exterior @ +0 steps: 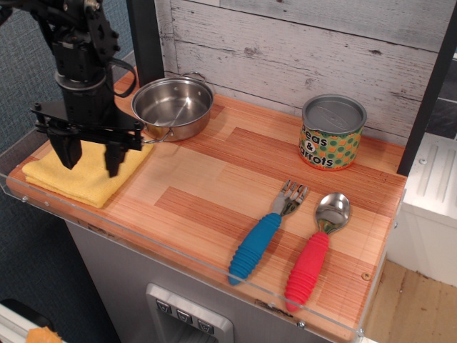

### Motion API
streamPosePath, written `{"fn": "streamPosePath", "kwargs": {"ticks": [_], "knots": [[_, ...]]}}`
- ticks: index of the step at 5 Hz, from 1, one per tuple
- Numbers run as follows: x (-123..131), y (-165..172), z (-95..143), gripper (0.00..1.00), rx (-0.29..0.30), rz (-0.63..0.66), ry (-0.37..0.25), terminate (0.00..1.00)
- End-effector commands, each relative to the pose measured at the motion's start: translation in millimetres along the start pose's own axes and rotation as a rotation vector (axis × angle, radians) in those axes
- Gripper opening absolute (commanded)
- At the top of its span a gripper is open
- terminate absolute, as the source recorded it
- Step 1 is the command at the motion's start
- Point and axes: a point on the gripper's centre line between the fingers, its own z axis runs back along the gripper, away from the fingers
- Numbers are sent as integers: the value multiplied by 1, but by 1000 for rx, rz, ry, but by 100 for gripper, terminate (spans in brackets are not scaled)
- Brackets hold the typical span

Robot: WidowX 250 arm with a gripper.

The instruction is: Slide the yellow rag so that it's next to the blue fork.

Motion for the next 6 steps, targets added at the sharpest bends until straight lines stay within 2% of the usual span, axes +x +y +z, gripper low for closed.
{"fn": "streamPosePath", "kwargs": {"ticks": [1,2,4,6], "knots": [[27,27,-6,0,27,-85,-123,0],[35,22,-16,0,32,-193,-175,0],[33,6,-32,0,-24,-227,-145,0],[23,-16,-31,0,-65,-264,-155,0]]}}
